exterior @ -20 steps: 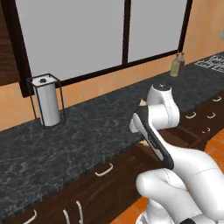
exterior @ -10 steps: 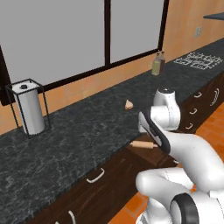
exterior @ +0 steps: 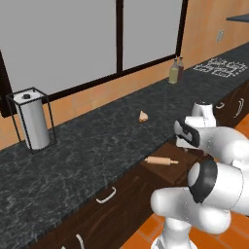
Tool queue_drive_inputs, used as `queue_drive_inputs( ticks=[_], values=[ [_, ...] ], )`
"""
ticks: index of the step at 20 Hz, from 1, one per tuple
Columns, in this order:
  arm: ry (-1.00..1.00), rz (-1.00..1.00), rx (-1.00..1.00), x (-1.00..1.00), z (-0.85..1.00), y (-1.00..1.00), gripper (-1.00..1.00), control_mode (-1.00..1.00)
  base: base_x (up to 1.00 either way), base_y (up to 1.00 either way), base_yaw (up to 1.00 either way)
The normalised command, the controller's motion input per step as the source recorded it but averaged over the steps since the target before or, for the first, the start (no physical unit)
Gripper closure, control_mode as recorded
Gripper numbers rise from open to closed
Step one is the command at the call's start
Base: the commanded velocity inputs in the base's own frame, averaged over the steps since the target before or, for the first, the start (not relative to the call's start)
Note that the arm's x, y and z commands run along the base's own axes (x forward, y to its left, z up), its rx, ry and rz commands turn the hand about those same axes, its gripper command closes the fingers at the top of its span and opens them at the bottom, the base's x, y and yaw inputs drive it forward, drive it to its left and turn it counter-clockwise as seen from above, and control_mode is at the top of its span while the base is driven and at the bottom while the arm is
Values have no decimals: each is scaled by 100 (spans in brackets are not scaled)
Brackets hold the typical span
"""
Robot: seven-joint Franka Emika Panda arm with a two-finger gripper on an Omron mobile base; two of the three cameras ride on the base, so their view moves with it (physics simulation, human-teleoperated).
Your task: Pick the rolling pin from the drawer and place it on the counter.
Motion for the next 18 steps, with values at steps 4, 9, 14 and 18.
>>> queue_drive_inputs(
  ticks=[4, 9, 14, 18],
  values=[
    [17, -34, 8, 40, -39, -84, -100, -100, 0, 0, 0],
    [0, -16, 3, 80, -40, -31, -100, -100, 0, 0, 0],
    [0, -1, 1, 63, -66, -24, -100, -100, 0, 0, 0],
    [4, -2, 1, 11, -83, -44, -100, -100, 0, 0, 0]
  ],
)
